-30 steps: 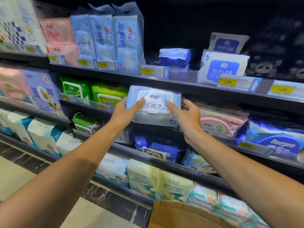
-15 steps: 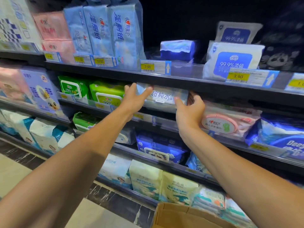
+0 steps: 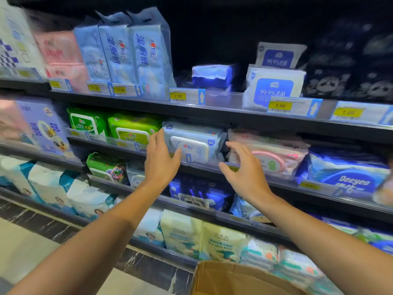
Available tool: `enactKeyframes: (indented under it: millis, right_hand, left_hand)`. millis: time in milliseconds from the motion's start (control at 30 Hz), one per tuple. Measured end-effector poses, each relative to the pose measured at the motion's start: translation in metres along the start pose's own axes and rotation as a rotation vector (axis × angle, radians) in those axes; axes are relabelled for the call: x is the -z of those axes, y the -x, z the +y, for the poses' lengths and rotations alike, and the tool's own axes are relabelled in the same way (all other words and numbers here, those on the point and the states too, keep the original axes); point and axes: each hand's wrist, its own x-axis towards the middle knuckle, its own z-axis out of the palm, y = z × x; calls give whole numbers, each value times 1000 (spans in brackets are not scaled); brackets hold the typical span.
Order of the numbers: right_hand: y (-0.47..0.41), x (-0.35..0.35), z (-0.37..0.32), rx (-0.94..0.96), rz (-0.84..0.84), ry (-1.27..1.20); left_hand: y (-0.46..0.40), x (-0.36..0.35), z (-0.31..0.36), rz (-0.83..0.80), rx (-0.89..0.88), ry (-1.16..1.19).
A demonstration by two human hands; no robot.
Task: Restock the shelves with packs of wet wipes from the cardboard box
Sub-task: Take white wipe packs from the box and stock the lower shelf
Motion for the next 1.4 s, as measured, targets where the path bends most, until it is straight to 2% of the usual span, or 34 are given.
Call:
enactKeyframes:
  millis: [67,133,200,300,700,867,967,1133,1400]
  right_hand:
    - [16,16,9,65,-28,124]
    - [26,30,22,90,-9,299]
    - [29,41,36,40,37,431]
    - [27,52,50,-30,44,556]
    - [22,69,66,61,-68,626]
    - [45,90,72,95,-202,470]
    - [65,106,74,102,-207,432]
    - [107,129,70,116,-183,395]
    - [214,153,75,16,-207,274]
  left_hand:
    - [19,0,3,9,-208,-88]
    - [31,-4,4,-49,-428,-203]
    - [34,-11,6,-122,-514,-283]
    - [36,-17,18,-202,-478,-314]
    - [36,-25,32,-292,-454,-414]
    - [44,-20,29,-373,-503,-444]
    - [54,-12,38,-397,-531,-412]
    - [95,-2,71,-429,-676,-309]
    - [202,-9,97,-614,-704,-157]
